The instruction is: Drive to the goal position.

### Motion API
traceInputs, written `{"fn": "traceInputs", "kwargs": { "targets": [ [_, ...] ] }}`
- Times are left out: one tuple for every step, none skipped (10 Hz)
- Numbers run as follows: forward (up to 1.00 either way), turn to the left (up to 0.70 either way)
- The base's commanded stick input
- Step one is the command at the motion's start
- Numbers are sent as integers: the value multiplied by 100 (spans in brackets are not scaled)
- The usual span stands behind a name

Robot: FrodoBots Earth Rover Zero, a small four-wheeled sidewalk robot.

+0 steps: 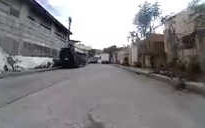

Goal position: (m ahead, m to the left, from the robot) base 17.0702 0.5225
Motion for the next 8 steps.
{"fn": "traceInputs", "kwargs": {
  "targets": [
    [100, 0],
    [100, 0],
    [100, 0],
    [100, 0],
    [100, 0],
    [100, 0],
    [100, 0],
    [100, 0]
  ]
}}
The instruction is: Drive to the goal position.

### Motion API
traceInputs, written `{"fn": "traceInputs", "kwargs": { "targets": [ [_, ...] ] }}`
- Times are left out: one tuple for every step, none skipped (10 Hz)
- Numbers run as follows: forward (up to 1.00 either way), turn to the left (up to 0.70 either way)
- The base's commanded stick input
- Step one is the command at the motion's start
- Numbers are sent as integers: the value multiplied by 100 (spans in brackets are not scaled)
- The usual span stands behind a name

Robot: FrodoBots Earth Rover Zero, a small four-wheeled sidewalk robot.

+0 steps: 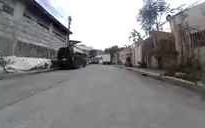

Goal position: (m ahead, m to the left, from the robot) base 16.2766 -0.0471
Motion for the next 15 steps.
{"fn": "traceInputs", "kwargs": {
  "targets": [
    [100, 0],
    [100, 0],
    [100, 0],
    [100, 0],
    [100, 0],
    [100, 0],
    [100, 0],
    [100, 0],
    [100, 0],
    [100, 0],
    [100, 0],
    [100, 0],
    [100, 0],
    [100, 0],
    [100, 0]
  ]
}}
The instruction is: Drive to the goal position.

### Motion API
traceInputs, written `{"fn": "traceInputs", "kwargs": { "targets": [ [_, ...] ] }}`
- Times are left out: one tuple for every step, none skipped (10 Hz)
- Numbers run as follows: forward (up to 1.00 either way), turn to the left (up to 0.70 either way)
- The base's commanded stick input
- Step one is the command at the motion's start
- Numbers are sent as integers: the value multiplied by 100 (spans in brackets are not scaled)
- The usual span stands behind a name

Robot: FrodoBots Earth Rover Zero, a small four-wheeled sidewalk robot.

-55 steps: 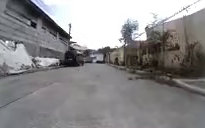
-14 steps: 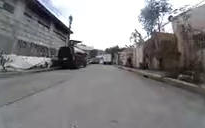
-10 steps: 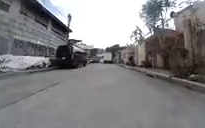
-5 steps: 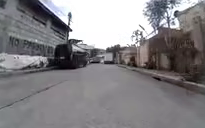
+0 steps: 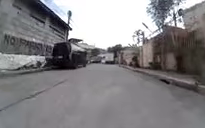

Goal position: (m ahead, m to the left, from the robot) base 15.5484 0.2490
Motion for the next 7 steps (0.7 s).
{"fn": "traceInputs", "kwargs": {
  "targets": [
    [100, 0],
    [100, 0],
    [100, 0],
    [100, 0],
    [100, -1],
    [100, -3],
    [100, -36]
  ]
}}
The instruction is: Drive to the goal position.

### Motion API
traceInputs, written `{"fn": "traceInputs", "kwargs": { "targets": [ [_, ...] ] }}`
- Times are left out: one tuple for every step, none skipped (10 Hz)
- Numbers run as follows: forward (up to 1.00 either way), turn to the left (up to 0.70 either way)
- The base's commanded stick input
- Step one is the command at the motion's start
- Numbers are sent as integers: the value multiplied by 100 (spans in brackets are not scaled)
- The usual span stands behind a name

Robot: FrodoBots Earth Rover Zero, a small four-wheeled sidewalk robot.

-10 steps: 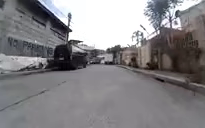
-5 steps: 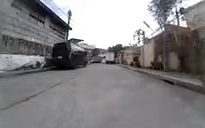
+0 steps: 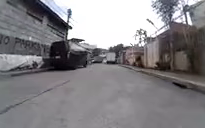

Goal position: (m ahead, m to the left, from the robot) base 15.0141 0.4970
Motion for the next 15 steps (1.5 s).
{"fn": "traceInputs", "kwargs": {
  "targets": [
    [100, -39],
    [100, -33],
    [100, -2],
    [100, 0],
    [100, 0],
    [100, 0],
    [100, 0],
    [100, 0],
    [100, 0],
    [100, 0],
    [100, 0],
    [100, -5],
    [100, -23],
    [100, -40],
    [100, -40]
  ]
}}
